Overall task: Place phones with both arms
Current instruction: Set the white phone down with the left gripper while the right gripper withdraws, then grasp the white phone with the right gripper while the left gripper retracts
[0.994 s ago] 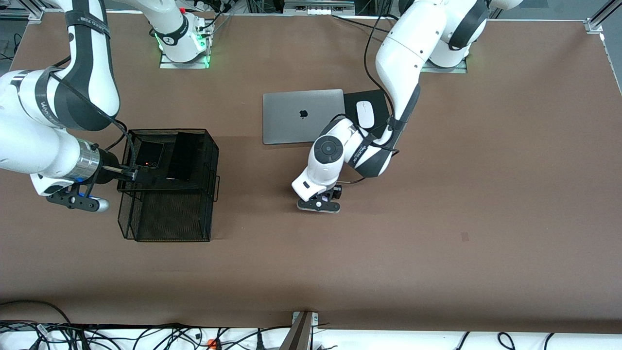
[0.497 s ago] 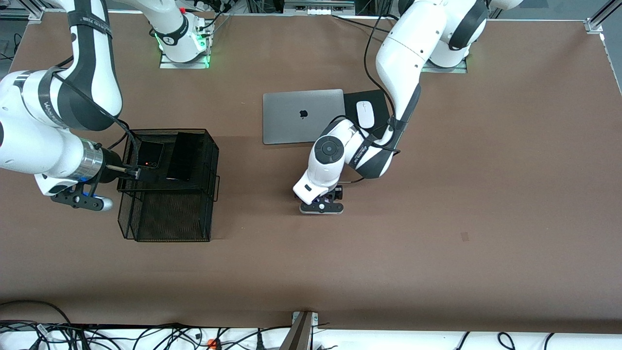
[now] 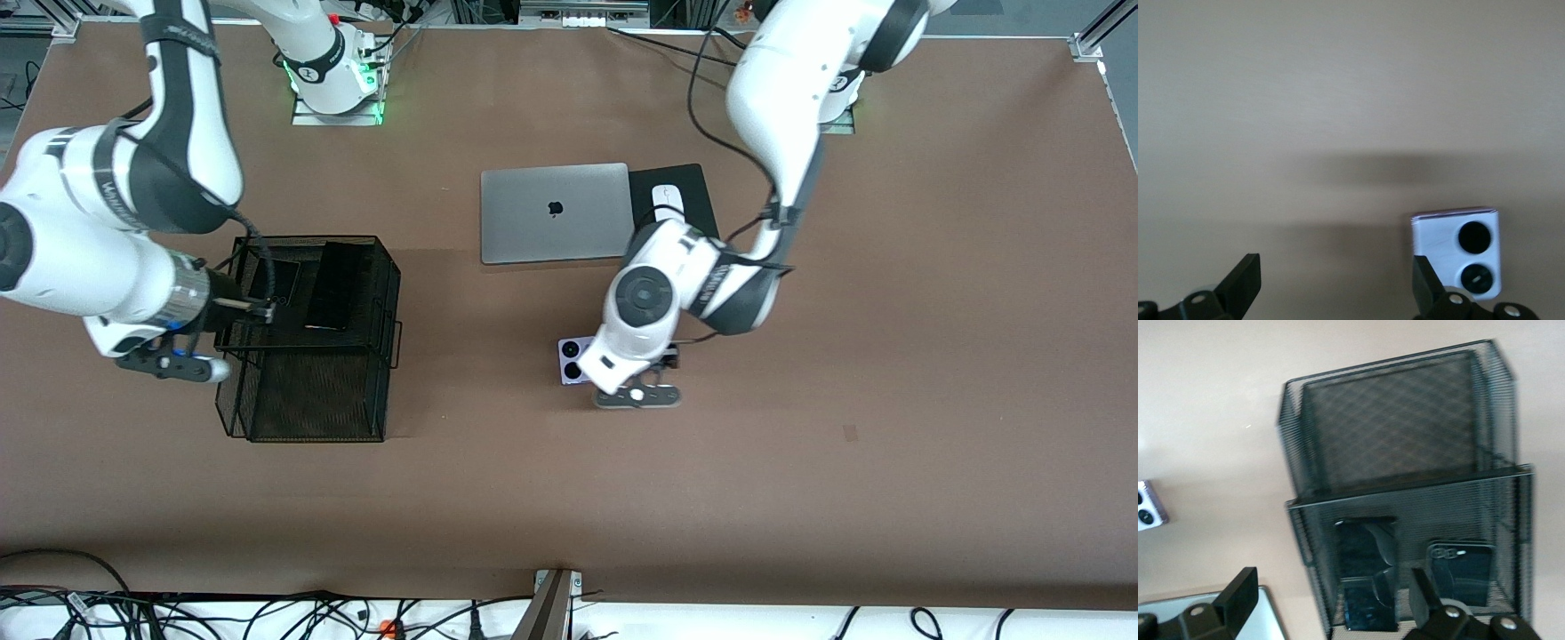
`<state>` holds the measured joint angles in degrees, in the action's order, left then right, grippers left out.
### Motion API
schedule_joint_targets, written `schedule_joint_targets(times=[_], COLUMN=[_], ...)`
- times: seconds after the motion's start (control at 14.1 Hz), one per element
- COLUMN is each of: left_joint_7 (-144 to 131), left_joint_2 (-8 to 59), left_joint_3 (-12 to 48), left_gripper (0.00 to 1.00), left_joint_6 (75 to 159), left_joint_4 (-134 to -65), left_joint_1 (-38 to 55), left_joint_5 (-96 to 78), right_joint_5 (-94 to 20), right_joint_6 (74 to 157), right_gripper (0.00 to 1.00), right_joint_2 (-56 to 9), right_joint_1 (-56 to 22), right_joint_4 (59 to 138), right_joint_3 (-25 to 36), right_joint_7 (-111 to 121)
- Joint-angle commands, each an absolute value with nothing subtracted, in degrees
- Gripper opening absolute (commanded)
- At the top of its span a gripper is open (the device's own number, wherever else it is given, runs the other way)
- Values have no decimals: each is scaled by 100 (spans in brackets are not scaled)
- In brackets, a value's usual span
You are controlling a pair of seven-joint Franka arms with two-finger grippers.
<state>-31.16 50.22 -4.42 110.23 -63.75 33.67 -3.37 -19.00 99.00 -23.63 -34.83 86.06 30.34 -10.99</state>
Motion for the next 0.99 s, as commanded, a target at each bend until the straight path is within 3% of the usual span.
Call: schedule_joint_targets(times=[0.0, 0.36, 0.57, 0.71, 0.92], left_joint_7=[-2821, -2253, -1111, -748, -178], left_joint_2=[4589, 3720, 3148, 2788, 2278], left_joint_3=[-527, -993, -1002, -993, -976], left_gripper=[100, 100, 100, 100, 100], left_joint_6=[10330, 9440, 8888, 8606, 8289], left_joint_4=[-6583, -6977, -7031, -7031, -7110], left_joint_1=[3191, 2858, 2304, 1997, 1609], left_joint_5=[-387, 483, 588, 729, 703], right_joint_5=[-1977, -1986, -2004, -1978, -1951], right_joint_6=[10166, 12046, 12435, 12725, 13331], right_gripper=[100, 100, 100, 100, 100], right_joint_2=[-2583, -3592, -4619, -5236, -5668], right_joint_1=[-4163, -5342, -5396, -5484, -5633], right_joint_4=[8455, 8175, 7193, 6656, 6565], right_joint_3=[3041, 2997, 2410, 2329, 2329], right_joint_7=[-2131, -2610, -3048, -3260, -3287])
